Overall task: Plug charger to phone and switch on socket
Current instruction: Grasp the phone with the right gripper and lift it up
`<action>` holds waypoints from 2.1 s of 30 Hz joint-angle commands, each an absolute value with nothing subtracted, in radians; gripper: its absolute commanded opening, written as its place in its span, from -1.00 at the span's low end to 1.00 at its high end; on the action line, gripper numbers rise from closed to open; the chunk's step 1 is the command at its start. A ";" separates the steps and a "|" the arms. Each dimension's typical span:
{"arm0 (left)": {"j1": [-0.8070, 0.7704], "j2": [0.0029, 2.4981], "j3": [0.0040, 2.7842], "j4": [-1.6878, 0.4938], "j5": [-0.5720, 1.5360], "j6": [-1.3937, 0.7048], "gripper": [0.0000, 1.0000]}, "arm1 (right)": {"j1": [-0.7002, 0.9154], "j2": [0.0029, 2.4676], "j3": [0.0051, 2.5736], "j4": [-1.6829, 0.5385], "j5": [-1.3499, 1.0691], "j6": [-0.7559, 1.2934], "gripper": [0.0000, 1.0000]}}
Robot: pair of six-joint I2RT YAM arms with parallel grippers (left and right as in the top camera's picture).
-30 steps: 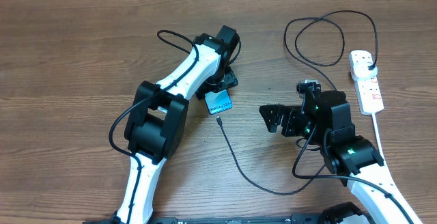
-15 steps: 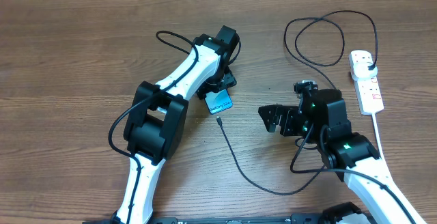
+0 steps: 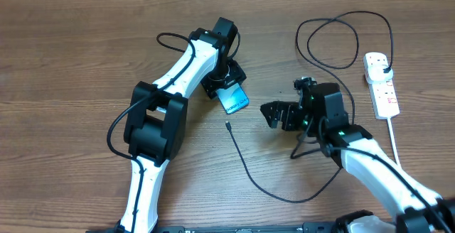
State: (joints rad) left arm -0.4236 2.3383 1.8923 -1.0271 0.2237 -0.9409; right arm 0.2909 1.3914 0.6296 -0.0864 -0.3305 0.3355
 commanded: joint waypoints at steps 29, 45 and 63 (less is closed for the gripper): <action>-0.391 2.352 1.934 -0.937 0.719 -0.943 -0.71 | 0.353 1.729 0.650 0.382 -0.356 0.367 0.76; -0.391 2.344 1.934 -0.864 0.881 -0.985 -0.76 | 0.354 1.731 0.650 0.492 -0.254 0.476 -0.44; -0.255 1.869 1.897 -1.059 0.510 -0.387 1.00 | 0.098 1.358 0.781 0.261 -0.422 0.552 -0.93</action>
